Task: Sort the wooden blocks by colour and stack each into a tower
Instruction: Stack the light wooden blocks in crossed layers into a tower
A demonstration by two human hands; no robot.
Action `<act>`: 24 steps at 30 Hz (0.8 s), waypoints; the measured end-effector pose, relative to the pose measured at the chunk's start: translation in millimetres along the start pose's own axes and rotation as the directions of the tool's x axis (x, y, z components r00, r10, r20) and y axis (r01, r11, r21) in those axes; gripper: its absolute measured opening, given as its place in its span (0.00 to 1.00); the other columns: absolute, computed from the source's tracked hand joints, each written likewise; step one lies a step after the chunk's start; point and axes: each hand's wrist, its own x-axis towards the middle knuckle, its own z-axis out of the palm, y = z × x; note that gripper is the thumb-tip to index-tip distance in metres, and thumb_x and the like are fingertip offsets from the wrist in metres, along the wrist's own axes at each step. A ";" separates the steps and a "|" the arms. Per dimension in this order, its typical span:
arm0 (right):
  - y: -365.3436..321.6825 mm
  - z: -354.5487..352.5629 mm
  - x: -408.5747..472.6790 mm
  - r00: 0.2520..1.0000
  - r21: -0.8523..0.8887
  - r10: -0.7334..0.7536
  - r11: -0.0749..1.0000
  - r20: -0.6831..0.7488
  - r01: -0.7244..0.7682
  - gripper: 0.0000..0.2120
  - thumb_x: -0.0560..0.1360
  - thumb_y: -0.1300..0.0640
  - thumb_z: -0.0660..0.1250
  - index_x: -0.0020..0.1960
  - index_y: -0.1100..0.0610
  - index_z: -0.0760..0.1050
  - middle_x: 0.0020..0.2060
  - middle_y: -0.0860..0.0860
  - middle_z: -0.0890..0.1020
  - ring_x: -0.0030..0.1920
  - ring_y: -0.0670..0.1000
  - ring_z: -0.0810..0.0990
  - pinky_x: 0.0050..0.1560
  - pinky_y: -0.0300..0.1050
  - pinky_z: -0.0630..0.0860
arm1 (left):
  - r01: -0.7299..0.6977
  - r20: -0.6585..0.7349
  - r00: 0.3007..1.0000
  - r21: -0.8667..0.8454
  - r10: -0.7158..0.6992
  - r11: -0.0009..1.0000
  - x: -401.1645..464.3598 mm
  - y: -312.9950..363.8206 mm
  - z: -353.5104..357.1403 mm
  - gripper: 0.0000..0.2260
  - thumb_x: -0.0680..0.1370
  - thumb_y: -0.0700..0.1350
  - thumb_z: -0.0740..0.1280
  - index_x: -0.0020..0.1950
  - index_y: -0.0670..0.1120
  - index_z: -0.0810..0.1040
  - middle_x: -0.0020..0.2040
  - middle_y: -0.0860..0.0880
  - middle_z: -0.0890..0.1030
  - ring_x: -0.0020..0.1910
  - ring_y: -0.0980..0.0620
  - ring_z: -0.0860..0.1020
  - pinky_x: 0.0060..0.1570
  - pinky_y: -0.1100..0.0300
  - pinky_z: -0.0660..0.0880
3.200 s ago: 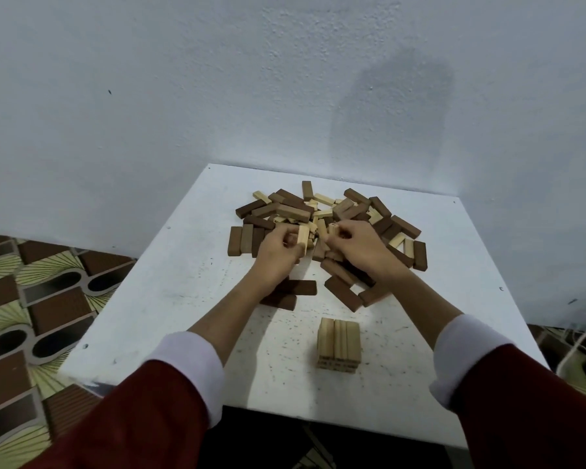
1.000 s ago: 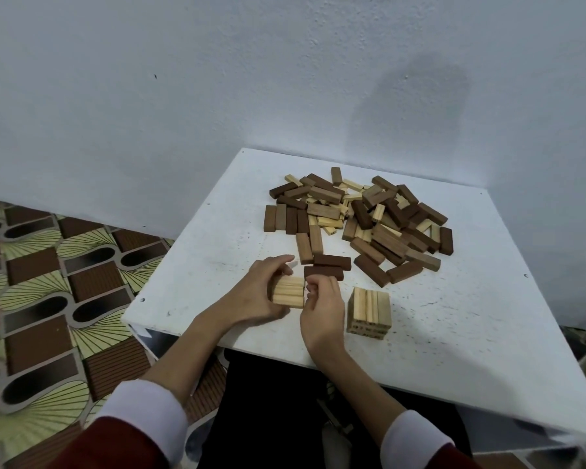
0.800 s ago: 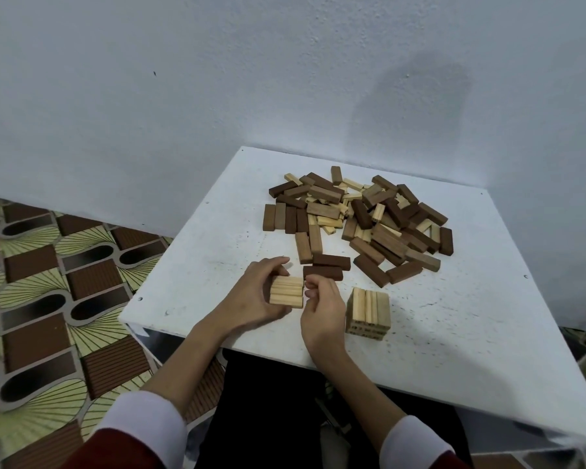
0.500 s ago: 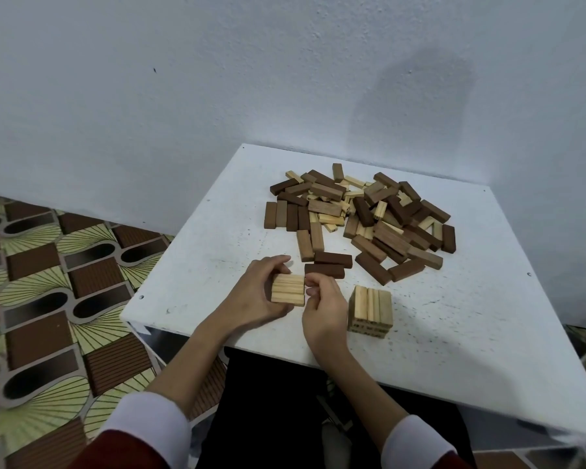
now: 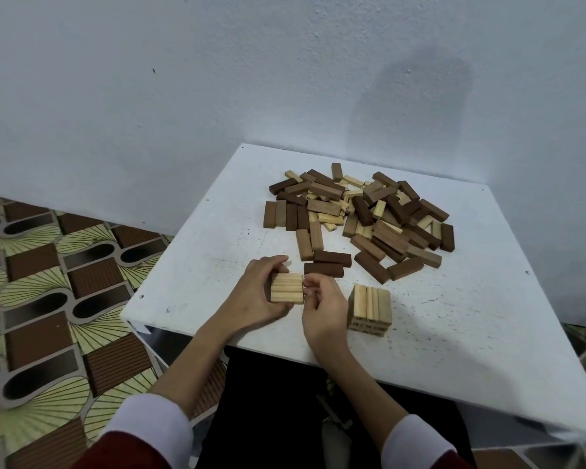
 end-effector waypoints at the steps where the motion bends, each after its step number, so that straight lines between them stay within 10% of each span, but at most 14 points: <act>1: -0.1 -0.1 0.0 1.000 0.002 0.004 1.000 0.002 -0.004 0.13 0.76 0.70 0.58 0.56 0.61 0.76 0.49 0.52 0.77 0.52 0.52 0.78 0.55 0.50 0.76 | -0.002 -0.001 1.000 -0.001 0.002 1.000 -0.2 0.5 -0.2 0.31 0.64 0.44 0.72 0.66 0.48 0.70 0.55 0.54 0.76 0.57 0.59 0.69 0.53 0.76 0.65; 24: 2.2 -0.1 -0.7 1.000 -0.022 -0.030 0.999 0.008 0.030 0.13 0.77 0.68 0.59 0.58 0.61 0.75 0.52 0.53 0.78 0.53 0.52 0.77 0.56 0.48 0.75 | -0.003 0.013 1.000 0.033 0.003 0.999 -0.2 0.0 -1.9 0.31 0.65 0.44 0.74 0.66 0.49 0.69 0.55 0.55 0.75 0.56 0.62 0.67 0.52 0.77 0.63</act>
